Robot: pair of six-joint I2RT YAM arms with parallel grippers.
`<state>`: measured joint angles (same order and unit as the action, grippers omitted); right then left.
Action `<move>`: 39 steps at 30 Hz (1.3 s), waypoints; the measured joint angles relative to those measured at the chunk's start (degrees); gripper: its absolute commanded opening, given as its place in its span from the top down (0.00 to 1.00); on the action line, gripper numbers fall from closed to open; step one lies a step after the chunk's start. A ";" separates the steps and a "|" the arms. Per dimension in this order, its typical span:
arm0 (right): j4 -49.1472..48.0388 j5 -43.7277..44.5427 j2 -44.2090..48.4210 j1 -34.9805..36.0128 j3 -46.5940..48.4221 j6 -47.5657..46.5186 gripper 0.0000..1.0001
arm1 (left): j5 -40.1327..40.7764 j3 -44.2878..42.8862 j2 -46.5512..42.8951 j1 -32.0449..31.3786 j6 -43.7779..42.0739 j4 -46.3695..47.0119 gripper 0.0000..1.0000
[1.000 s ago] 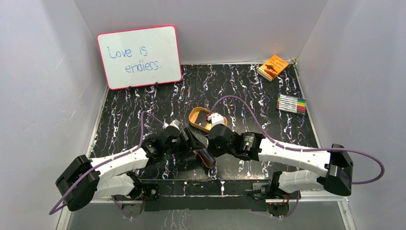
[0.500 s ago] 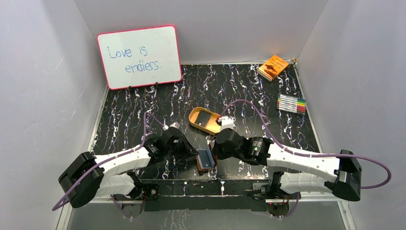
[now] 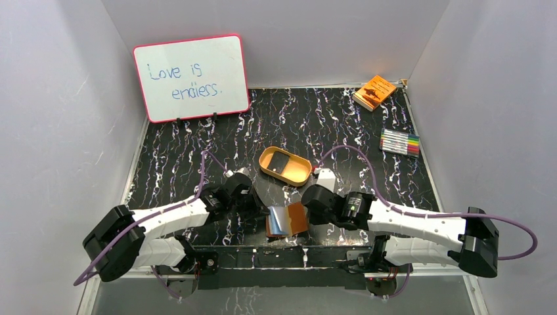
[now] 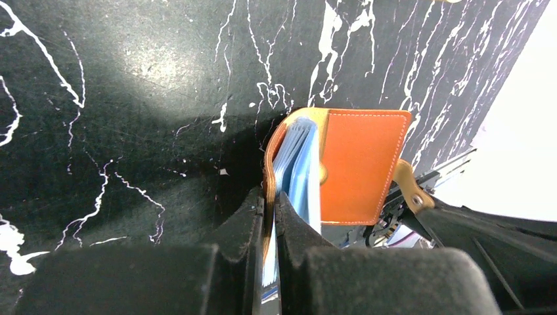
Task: Put the credit cards into the card holder
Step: Open the card holder at the center of the board.
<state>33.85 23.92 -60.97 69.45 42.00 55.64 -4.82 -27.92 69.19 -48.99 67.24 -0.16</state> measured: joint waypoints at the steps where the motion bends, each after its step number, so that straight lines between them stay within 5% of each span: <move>1: 0.63 0.13 0.09 0.00 -0.76 0.72 0.98 | 0.00 -0.13 -0.04 0.00 -0.20 -0.39 1.00; 6: 4.15 -0.09 2.01 0.00 -5.60 4.28 0.48 | 0.00 -2.10 -0.66 0.00 -1.29 -4.81 1.00; 11: 4.79 -0.35 6.38 0.00 -6.08 3.32 0.33 | 0.81 -5.79 -0.70 0.00 -2.93 -10.73 1.00; 23: -3.82 -4.70 10.21 0.00 1.09 -7.21 0.33 | 2.29 -11.96 0.96 0.02 -5.53 -19.63 1.00; 39: -19.12 -11.21 -7.80 -0.07 2.10 -7.45 0.49 | 2.71 -7.17 1.51 0.02 -4.61 -17.81 1.00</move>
<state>14.72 12.71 -68.77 69.38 44.10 48.18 -2.11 -35.09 70.70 -48.97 62.63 -17.98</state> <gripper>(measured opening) 0.557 0.032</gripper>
